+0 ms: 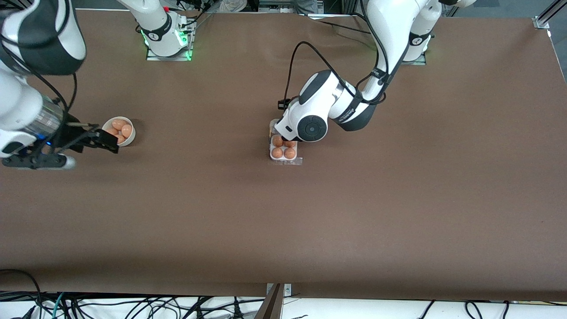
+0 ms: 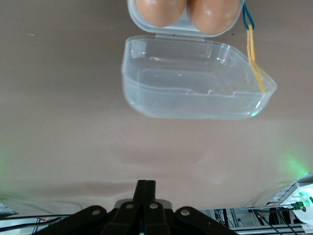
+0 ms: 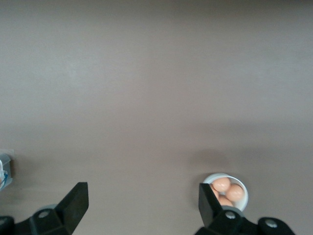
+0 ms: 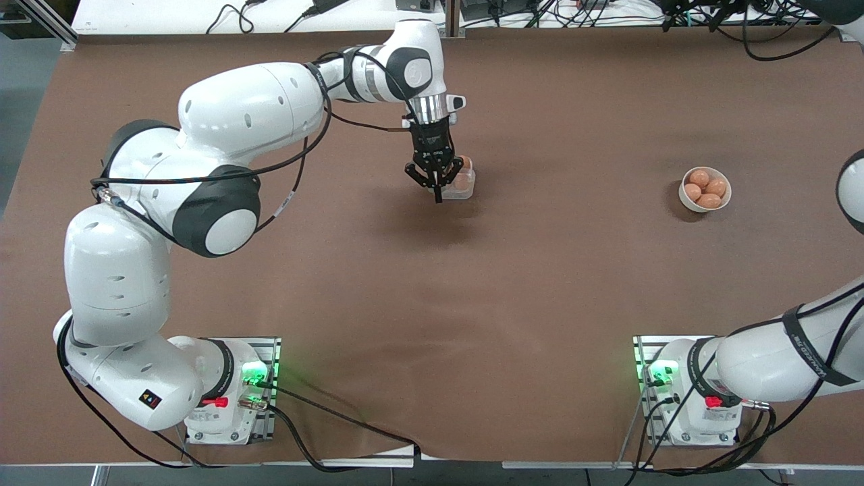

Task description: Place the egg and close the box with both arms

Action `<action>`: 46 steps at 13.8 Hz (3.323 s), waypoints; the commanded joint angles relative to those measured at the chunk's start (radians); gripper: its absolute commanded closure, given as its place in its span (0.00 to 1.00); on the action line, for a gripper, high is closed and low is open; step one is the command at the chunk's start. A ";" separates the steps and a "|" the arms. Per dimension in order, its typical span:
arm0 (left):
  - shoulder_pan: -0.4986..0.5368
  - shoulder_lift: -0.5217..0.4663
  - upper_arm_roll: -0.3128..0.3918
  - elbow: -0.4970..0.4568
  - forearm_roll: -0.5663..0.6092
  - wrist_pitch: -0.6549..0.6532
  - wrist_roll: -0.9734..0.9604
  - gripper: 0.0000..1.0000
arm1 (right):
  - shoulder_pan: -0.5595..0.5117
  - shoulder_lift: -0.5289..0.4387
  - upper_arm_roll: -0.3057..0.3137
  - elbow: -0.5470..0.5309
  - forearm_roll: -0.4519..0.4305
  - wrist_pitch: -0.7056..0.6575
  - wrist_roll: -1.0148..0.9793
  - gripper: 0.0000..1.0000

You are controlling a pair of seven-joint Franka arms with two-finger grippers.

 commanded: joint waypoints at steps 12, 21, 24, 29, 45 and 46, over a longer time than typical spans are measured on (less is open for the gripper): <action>-0.008 0.057 0.023 0.054 -0.007 0.185 -0.044 0.99 | -0.109 -0.202 0.047 -0.116 -0.026 -0.075 0.002 0.00; 0.173 0.009 0.058 0.221 0.246 -0.035 0.092 0.52 | -0.158 -0.193 0.094 -0.111 -0.028 -0.041 0.001 0.00; 0.297 -0.006 0.057 0.345 0.390 -0.137 0.229 0.17 | -0.148 -0.172 0.093 -0.108 -0.017 -0.041 0.002 0.00; 0.348 -0.020 0.060 0.355 0.625 -0.132 0.263 0.00 | -0.146 -0.172 0.094 -0.107 -0.026 -0.042 0.002 0.00; 0.558 -0.366 0.123 0.130 0.641 -0.047 0.447 0.00 | -0.146 -0.172 0.094 -0.107 -0.024 -0.045 -0.001 0.00; 0.589 -0.397 0.118 0.093 0.639 -0.045 0.470 0.00 | -0.146 -0.172 0.094 -0.107 -0.024 -0.045 -0.001 0.00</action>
